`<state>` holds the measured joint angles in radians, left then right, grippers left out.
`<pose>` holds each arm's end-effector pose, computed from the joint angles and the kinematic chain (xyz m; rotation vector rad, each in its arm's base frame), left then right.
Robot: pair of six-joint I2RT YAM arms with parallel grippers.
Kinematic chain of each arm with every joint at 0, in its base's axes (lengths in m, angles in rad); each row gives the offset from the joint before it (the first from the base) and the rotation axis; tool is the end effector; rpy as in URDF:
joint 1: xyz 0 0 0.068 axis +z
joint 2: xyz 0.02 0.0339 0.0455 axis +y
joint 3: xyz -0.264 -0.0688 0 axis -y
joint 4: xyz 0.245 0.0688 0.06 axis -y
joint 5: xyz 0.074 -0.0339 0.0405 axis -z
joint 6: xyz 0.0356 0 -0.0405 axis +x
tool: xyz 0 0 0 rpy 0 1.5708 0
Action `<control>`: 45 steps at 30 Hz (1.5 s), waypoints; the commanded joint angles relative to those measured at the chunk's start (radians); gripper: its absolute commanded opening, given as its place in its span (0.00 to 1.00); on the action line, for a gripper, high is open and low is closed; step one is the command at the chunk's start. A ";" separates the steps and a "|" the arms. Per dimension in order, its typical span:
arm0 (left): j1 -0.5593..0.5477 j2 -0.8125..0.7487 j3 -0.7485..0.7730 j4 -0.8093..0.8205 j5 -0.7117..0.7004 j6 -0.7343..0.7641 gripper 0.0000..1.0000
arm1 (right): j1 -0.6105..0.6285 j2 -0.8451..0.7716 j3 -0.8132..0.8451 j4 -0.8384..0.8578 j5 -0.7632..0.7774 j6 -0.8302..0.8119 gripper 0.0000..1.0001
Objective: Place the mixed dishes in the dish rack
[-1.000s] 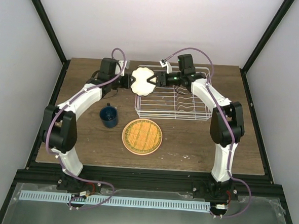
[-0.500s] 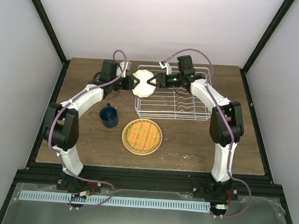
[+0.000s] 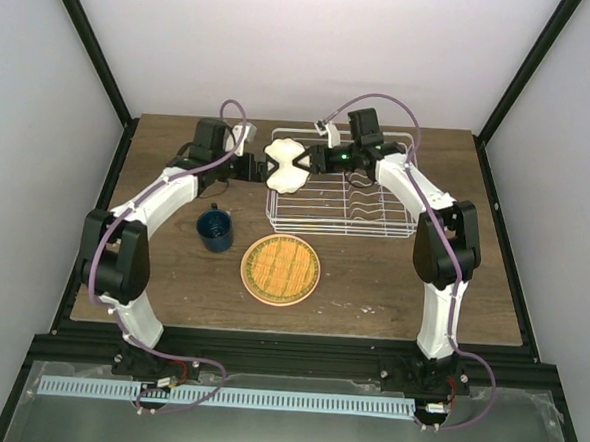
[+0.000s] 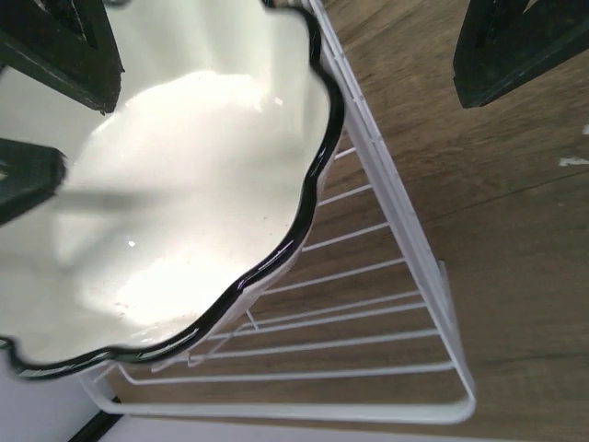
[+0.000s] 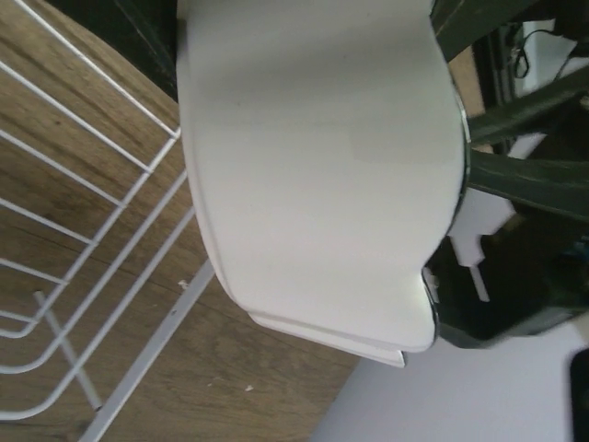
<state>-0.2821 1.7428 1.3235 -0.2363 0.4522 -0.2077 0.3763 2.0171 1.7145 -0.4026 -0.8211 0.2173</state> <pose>0.3774 -0.1256 0.2640 0.3375 2.2332 -0.7688 0.4187 0.1935 0.2722 -0.6305 2.2095 1.2420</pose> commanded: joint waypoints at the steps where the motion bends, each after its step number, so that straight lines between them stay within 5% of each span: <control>1: 0.052 -0.105 -0.005 -0.032 0.014 0.030 1.00 | -0.002 -0.024 0.118 -0.041 0.099 -0.077 0.32; 8: 0.154 -0.210 0.027 -0.091 -0.015 0.057 1.00 | 0.007 -0.029 0.210 -0.141 0.359 -0.146 0.32; 24: 0.161 -0.255 -0.028 -0.091 -0.085 0.070 1.00 | 0.196 0.001 0.269 -0.174 1.206 -0.380 0.31; 34: 0.163 -0.297 -0.085 -0.080 -0.095 0.071 1.00 | 0.319 0.083 0.265 0.054 1.562 -0.656 0.31; 45: 0.166 -0.358 -0.149 -0.069 -0.094 0.062 1.00 | 0.326 0.103 0.054 0.407 1.679 -1.002 0.31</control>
<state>-0.1204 1.4185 1.1954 -0.3244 0.3599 -0.1516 0.7048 2.1387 1.8236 -0.2440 0.7521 -0.6010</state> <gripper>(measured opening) 0.995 0.453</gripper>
